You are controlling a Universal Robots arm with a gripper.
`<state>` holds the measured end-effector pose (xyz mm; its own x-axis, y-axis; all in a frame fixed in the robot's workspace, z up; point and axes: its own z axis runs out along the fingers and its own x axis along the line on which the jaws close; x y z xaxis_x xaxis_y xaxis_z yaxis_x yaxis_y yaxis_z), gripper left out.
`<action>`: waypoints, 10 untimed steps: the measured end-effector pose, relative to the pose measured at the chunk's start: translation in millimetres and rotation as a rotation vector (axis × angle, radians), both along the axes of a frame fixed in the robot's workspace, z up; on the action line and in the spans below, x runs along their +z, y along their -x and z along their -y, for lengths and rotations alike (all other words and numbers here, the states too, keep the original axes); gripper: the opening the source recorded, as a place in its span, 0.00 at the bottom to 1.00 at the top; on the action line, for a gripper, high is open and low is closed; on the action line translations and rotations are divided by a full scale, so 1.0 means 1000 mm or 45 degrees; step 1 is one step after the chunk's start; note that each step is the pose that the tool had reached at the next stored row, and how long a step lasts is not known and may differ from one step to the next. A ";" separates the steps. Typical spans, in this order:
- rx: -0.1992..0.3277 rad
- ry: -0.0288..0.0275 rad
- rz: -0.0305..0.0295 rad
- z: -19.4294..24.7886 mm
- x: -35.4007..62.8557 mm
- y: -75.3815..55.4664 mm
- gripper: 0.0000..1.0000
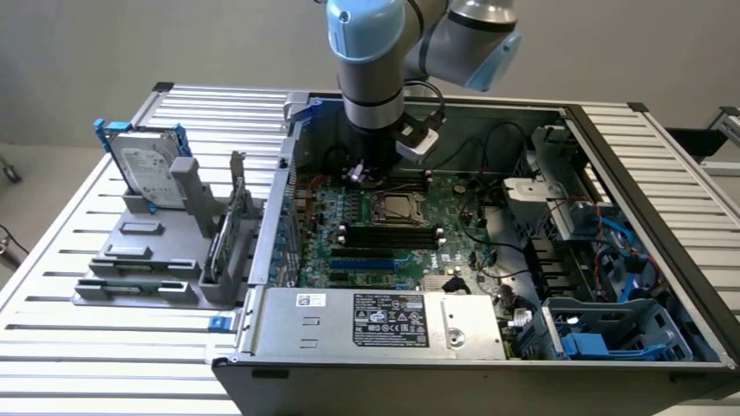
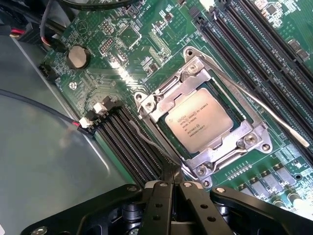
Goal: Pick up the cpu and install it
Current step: 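Install the first cpu locking lever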
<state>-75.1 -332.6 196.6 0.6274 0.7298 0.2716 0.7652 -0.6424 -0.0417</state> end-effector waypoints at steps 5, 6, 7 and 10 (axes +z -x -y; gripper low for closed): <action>0.000 0.0018 -0.0011 -0.0002 -0.0007 -0.004 0.11; 0.000 0.0023 -0.0015 -0.0002 -0.0009 -0.005 0.11; 0.000 0.0027 -0.0018 -0.0002 -0.0011 -0.006 0.11; 0.000 0.0041 -0.0029 -0.0003 -0.0014 -0.007 0.11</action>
<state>-67.6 -332.3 195.1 0.6281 0.7306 0.2678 0.7651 -0.6425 -0.0414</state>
